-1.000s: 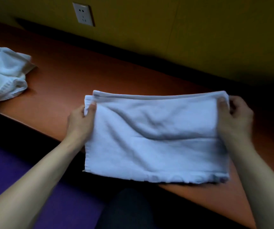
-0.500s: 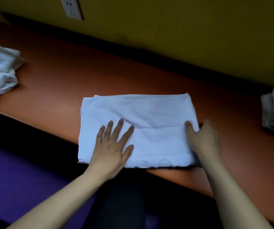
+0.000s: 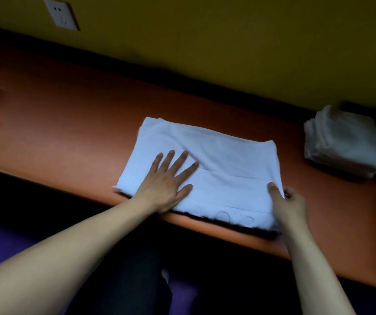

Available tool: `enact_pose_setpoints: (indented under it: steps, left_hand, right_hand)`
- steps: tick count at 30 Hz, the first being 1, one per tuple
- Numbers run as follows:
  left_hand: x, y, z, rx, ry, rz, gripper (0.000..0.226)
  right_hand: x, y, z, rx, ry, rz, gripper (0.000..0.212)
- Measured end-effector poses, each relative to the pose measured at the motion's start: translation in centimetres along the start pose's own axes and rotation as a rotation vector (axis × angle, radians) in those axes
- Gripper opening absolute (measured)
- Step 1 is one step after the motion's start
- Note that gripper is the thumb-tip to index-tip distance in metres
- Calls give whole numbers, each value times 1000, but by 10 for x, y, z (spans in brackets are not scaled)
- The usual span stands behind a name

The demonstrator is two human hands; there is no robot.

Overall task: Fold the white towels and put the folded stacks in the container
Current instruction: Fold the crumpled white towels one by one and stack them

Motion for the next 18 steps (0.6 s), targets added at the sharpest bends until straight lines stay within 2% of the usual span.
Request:
enact_pose_setpoints:
  steps: [6, 9, 11, 12, 14, 16, 18]
  left_hand:
    - [-53, -44, -5, 6, -33, -60, 68]
    - [-56, -46, -4, -9, -5, -78, 70]
    - [-50, -42, -1, -30, 35, -66, 71]
    - [-42, -38, 3, -64, 58, -4, 70]
    - [-15, -21, 11, -161, 107, 252, 66]
    - [11, 1, 6, -184, 209, 475, 61]
    - [24, 17, -2, -228, 341, 476, 62]
  right_hand:
    - [3, -13, 66, -47, -128, -6, 22]
    - [32, 2, 67, 70, -217, 17, 10]
    - [64, 19, 58, 141, -223, 75, 9]
    - [81, 27, 52, 156, -214, 112, 10]
    - [115, 44, 38, 175, -192, 171, 13]
    - [143, 57, 19, 181, -157, 194, 17]
    - [166, 69, -8, 187, -112, 199, 15]
Point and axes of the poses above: each hand's wrist, its own y-axis away from the middle knuckle, its own z-axis out of the back of the hand, x = y × z, the point moved 7 cm from there along -y, towards the middle knuckle, and after that the axes turned 7 degrees about -z, right-handed, at the moved point
